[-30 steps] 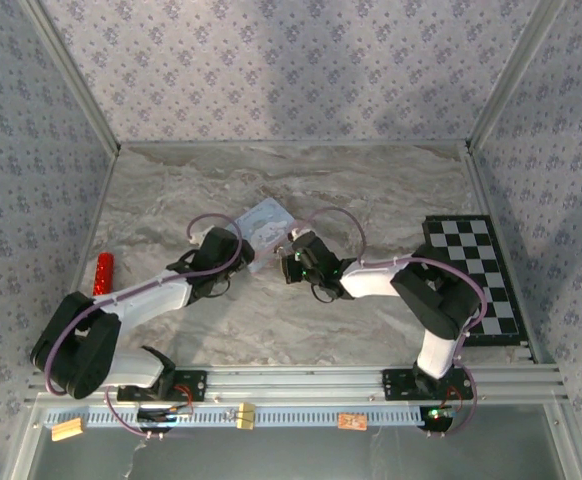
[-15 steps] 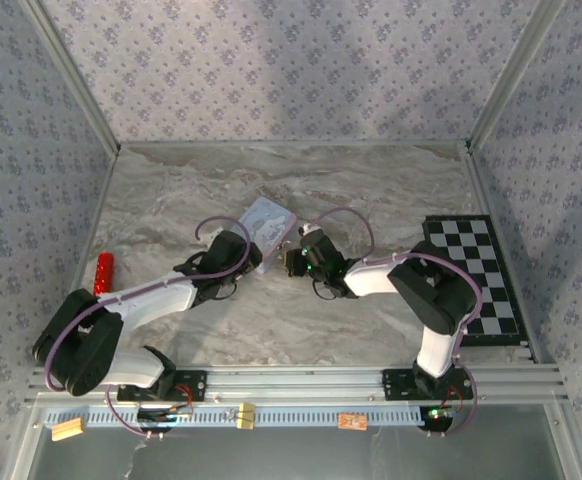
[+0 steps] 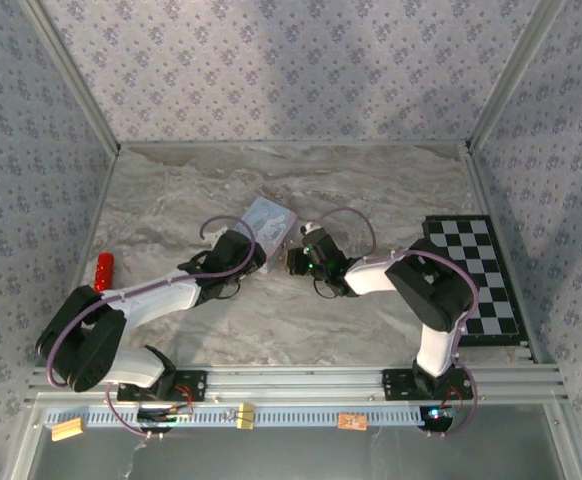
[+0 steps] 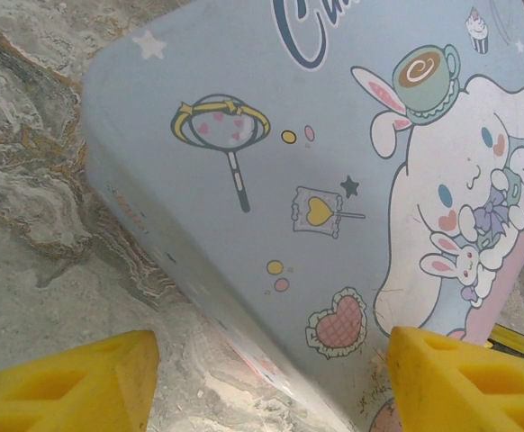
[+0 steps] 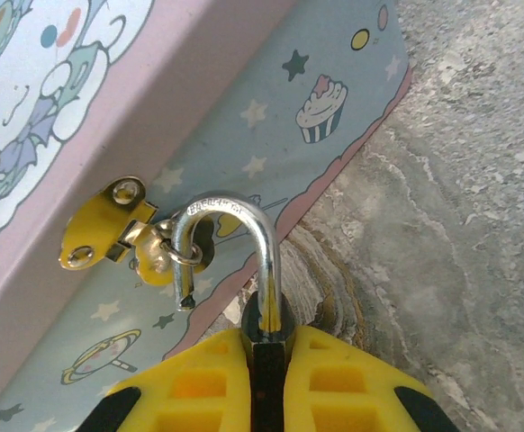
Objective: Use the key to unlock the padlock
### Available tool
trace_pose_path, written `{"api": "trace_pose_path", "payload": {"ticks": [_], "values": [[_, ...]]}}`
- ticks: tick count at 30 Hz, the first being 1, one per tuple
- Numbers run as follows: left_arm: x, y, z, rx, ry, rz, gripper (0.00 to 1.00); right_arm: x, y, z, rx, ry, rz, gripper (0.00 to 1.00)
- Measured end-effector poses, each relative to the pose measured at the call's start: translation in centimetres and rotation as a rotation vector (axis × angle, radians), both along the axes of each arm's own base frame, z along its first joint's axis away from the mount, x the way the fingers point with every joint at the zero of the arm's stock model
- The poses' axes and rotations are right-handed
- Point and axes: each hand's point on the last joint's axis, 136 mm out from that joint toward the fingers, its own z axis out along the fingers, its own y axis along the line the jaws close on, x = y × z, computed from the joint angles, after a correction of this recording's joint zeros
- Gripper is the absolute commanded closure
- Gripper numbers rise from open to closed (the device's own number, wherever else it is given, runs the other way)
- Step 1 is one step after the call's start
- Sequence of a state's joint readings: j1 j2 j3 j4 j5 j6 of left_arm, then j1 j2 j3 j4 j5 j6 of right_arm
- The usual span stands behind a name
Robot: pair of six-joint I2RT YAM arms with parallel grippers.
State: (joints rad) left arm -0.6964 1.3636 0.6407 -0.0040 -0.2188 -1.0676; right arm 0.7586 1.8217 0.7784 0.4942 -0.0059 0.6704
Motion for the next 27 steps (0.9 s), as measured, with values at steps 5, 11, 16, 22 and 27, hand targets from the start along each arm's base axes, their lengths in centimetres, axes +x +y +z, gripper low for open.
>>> {"api": "trace_pose_path", "payload": {"ticks": [5, 11, 16, 22, 27], "values": [[0.0, 0.0, 0.0, 0.004, -0.003, 0.003, 0.31, 0.0, 0.1, 0.0, 0.021, 0.016, 0.002, 1.00], [0.0, 0.0, 0.0, 0.006, -0.005, 0.004, 0.32, 0.1, 0.1, 0.2, 0.053, 0.039, 0.003, 1.00], [0.0, 0.1, 0.0, 0.010, -0.008, 0.008, 0.32, 0.8, 0.8, 1.2, 0.089, 0.042, 0.015, 1.00], [0.0, 0.1, 0.0, 0.010, -0.008, 0.008, 0.32, 1.1, 1.9, 2.5, 0.139, 0.041, 0.035, 1.00], [0.1, 0.2, 0.0, 0.013, -0.009, 0.010, 0.32, 1.2, 1.8, 2.5, 0.146, 0.050, 0.034, 1.00]]}}
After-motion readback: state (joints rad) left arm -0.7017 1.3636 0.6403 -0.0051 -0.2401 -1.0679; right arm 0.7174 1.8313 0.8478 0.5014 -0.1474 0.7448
